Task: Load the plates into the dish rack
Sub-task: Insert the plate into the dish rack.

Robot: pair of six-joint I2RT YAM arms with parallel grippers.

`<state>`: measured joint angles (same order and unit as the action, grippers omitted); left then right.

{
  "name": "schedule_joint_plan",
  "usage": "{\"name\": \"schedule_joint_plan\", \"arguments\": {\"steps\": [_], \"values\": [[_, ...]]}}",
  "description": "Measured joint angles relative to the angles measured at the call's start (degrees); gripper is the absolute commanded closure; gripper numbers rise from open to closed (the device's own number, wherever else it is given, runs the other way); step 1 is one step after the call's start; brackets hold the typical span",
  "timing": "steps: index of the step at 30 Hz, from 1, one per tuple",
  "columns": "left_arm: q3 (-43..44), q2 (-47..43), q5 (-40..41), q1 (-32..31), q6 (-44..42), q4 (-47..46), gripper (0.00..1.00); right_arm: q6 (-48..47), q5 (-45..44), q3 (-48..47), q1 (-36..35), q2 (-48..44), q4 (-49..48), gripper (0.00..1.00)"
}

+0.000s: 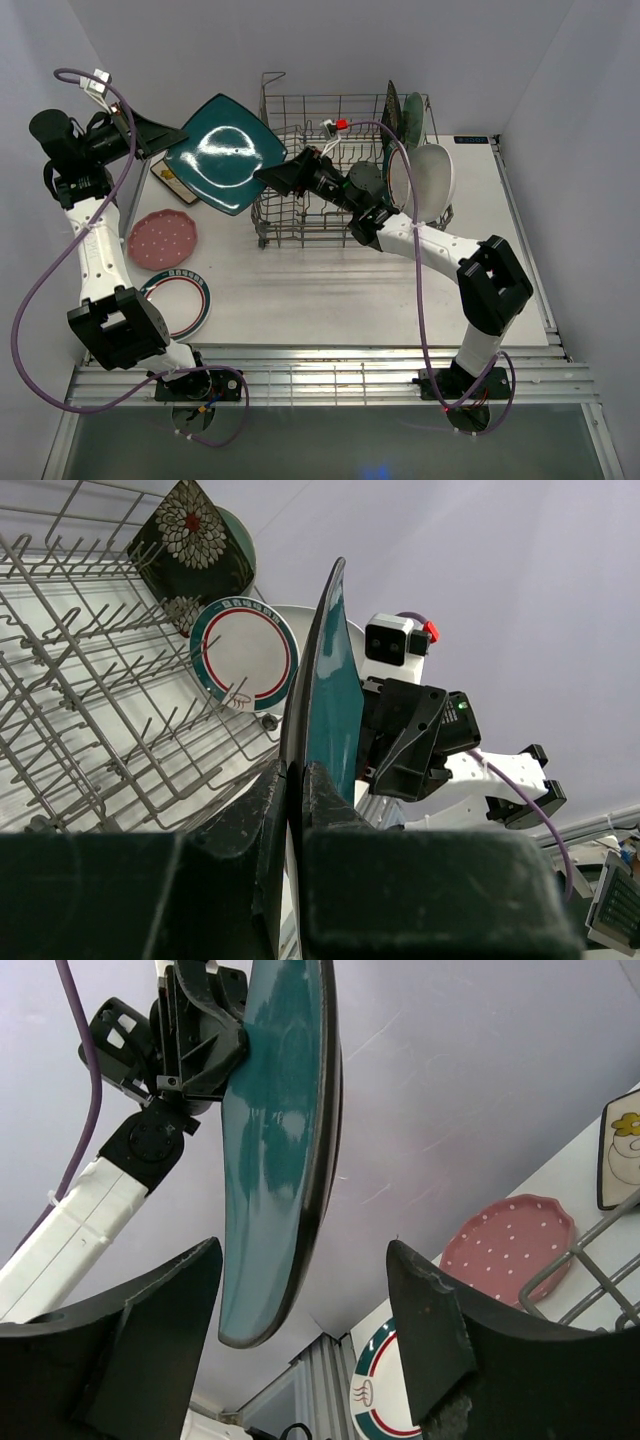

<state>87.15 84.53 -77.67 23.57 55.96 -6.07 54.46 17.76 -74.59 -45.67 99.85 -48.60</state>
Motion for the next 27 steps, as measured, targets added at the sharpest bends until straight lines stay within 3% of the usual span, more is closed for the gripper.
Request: {"name": "schedule_joint_plan", "arguments": {"steps": [8,10,13,21,27], "values": [[-0.59,0.0,1.09,-0.79,-0.35,0.0,1.0,1.36,-0.61,-0.66,-1.29,2.14,-1.38,0.51],[-0.76,0.0,1.42,-0.94,-0.44,-0.07,1.0,1.77,-0.76,-0.66,-1.51,2.36,-1.7,0.62],[-1.44,-0.02,2.03,-1.05,-0.57,-0.17,1.0,2.29,-1.18,-0.63,-1.73,2.45,-2.58,0.68],[-2.45,-0.04,2.6,-1.22,-0.87,-0.83,1.0,2.95,-2.6,-0.63,-1.86,2.45,-2.16,0.73],[-3.34,-0.24,2.89,-1.31,-1.55,-1.77,1.0,3.26,-3.54,-0.52,-1.86,2.45,-1.2,0.89]]}}
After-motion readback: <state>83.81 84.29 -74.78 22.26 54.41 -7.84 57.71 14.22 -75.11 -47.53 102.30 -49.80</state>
